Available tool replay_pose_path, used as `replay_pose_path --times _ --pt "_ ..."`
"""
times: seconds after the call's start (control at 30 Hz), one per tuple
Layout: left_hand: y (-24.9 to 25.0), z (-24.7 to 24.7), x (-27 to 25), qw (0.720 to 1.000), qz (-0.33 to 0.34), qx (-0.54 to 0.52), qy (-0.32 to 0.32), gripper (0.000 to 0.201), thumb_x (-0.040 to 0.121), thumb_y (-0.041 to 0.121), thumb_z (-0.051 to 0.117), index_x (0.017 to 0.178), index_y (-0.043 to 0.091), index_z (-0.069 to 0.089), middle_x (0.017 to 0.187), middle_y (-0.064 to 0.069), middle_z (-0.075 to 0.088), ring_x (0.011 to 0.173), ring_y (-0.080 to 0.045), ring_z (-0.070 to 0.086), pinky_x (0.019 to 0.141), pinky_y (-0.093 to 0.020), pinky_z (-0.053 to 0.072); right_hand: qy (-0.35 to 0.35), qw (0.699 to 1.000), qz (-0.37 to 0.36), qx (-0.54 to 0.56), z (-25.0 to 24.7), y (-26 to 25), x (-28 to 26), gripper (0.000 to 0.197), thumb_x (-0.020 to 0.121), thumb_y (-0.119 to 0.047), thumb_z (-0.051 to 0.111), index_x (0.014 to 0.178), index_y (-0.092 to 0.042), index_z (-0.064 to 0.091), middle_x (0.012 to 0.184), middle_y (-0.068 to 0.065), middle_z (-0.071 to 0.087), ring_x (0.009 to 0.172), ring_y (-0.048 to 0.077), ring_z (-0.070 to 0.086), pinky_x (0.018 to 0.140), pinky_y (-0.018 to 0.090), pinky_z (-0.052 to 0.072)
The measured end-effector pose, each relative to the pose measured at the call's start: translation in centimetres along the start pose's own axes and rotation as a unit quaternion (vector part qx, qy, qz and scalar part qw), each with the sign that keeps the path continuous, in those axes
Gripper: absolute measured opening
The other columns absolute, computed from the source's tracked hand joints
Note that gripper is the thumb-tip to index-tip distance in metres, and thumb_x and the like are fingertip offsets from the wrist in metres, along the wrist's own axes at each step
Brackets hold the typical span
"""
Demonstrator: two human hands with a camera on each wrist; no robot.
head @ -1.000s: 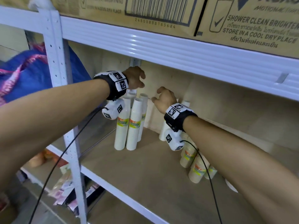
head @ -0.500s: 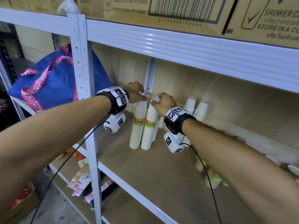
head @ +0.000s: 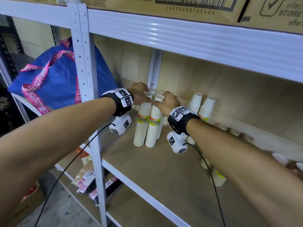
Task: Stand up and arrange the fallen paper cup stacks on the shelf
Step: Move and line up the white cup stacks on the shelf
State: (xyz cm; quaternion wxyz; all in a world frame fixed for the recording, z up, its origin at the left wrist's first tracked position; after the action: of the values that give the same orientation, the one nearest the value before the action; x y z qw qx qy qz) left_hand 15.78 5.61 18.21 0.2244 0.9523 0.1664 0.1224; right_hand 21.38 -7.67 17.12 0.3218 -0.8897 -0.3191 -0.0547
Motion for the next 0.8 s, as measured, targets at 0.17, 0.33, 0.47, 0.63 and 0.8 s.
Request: replay_pose_path --times 0.17,0.33,0.47,0.63,0.8 --pt "0.9 -0.1 -0.7 1.0 0.003 0.002 -0.003 0.045 0.08 0.036 0.075 0.119 0.017 0.062 0.117 -0.004 0.059 0.101 -0.025 0.059 0.087 -0.04 0.055 0.0 1.0 -0.001 0.01 -0.8 0.3 -0.7 0.055 0.084 -0.033 0.069 0.133 -0.013 0.054 0.135 0.003 0.058 0.117 0.027 0.057 0.084 0.027 0.043" --pt "2.9 -0.2 -1.1 1.0 0.02 0.007 -0.01 0.044 0.082 0.035 0.073 0.12 0.015 0.063 0.114 -0.004 0.06 0.096 -0.024 0.061 0.084 -0.038 0.056 0.012 1.0 0.014 0.006 -2.3 1.3 -1.6 0.045 0.082 -0.036 0.071 0.117 -0.011 0.059 0.111 0.008 0.065 0.102 0.028 0.062 0.071 0.029 0.044" --pt "5.3 0.4 -1.1 0.998 0.033 -0.026 -0.04 0.043 0.085 0.027 0.072 0.122 0.008 0.062 0.111 -0.01 0.062 0.088 -0.026 0.066 0.082 -0.044 0.059 0.005 0.999 0.032 0.004 -4.0 2.7 -2.2 0.034 0.082 -0.038 0.07 0.099 -0.012 0.057 0.096 0.007 0.062 0.09 0.029 0.063 0.067 0.031 0.045" --pt "8.6 1.2 -0.6 0.995 0.062 -0.045 -0.057 0.039 0.083 0.028 0.073 0.117 0.01 0.065 0.109 -0.01 0.065 0.089 -0.027 0.068 0.078 -0.043 0.061 0.031 0.998 0.055 -0.016 -6.7 5.0 -3.0 0.044 0.078 -0.047 0.07 0.103 -0.013 0.06 0.1 0.005 0.063 0.09 0.025 0.062 0.069 0.029 0.045" --pt "11.8 2.6 0.3 0.99 0.088 -0.076 -0.074 0.037 0.084 0.025 0.074 0.117 0.011 0.063 0.107 -0.009 0.063 0.082 -0.027 0.07 0.074 -0.045 0.061 0.059 0.995 0.074 -0.036 -9.7 7.3 -3.7 0.044 0.08 -0.043 0.071 0.11 -0.012 0.061 0.119 0.007 0.062 0.109 0.029 0.06 0.076 0.026 0.043"
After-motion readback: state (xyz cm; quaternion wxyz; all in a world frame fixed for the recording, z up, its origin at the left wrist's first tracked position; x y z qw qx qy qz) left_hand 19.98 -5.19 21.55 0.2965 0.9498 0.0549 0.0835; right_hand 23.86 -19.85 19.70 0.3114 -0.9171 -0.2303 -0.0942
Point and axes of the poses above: each hand's wrist, its own x-axis towards the middle knuckle, its own z-axis out of the palm, y = z × x, the point moved 9 cm from there along x, towards the middle knuckle
